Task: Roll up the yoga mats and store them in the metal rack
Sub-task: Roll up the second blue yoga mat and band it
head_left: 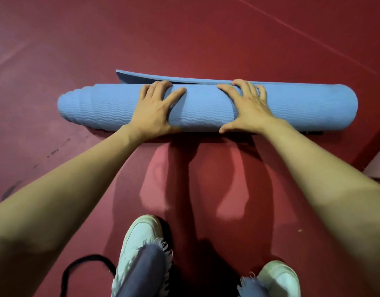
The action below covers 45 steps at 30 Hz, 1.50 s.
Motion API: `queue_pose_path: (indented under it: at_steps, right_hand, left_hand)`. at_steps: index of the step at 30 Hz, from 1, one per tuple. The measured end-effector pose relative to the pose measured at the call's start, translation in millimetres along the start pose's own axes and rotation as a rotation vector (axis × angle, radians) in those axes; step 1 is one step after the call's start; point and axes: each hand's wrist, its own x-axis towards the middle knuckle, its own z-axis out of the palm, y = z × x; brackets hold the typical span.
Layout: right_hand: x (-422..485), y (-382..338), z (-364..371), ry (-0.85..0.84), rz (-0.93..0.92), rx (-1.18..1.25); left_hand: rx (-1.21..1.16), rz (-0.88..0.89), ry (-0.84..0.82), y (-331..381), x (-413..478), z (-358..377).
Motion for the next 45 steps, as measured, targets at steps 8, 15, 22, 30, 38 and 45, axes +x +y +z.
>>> queue_pose_path:
  at_steps: [8,15,22,30,38,45]
  right_hand:
    - [0,-8,-3,0.039,-0.010,-0.074]
    - [-13,-15,-4,0.076,-0.018,-0.081]
    - [-29,-18,6,0.146,-0.034,-0.120]
    - [-53,-20,7,0.130,-0.069,-0.108]
    - [-132,-34,24,0.072,-0.079,0.004]
    - [-131,-29,25,0.016,-0.004,0.138]
  left_hand:
    - [0.086,0.003,-0.022,3,4,-1]
    - [0.116,0.015,0.081,12,-13,0]
    - [0.172,0.009,0.142,21,-28,7]
    - [0.114,0.006,0.107,35,-54,-1]
    - [-0.019,0.087,0.008,60,-117,-18]
    - [-0.173,0.040,-0.128,40,-101,-17]
